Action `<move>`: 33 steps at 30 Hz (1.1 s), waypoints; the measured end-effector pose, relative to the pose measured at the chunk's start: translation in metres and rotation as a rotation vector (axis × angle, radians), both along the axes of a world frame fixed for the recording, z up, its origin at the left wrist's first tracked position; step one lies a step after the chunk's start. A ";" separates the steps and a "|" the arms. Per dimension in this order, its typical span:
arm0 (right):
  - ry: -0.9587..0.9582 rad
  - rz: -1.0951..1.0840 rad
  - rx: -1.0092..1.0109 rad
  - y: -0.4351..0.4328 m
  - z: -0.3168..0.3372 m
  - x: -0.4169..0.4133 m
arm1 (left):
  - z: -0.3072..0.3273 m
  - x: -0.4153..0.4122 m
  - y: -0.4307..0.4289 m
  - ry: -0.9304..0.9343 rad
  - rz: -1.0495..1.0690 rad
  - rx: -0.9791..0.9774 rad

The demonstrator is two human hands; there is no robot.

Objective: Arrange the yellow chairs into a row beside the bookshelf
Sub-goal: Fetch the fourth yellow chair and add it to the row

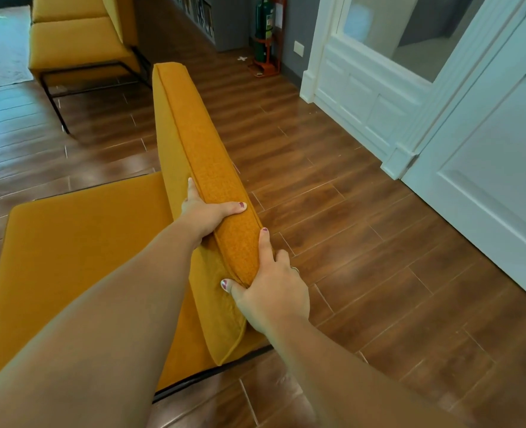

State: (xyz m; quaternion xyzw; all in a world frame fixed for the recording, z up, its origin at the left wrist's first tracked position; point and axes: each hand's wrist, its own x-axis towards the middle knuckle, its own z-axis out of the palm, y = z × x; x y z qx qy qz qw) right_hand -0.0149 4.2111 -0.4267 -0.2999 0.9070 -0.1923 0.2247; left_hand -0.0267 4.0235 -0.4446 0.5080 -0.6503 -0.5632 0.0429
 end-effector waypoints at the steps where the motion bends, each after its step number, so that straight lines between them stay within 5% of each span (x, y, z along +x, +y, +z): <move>1: -0.003 0.002 0.004 -0.007 0.000 -0.005 | 0.000 -0.005 -0.007 0.000 0.000 0.004; 33: 0.033 0.037 0.006 -0.185 -0.003 -0.117 | 0.006 -0.107 -0.181 -0.029 0.041 -0.005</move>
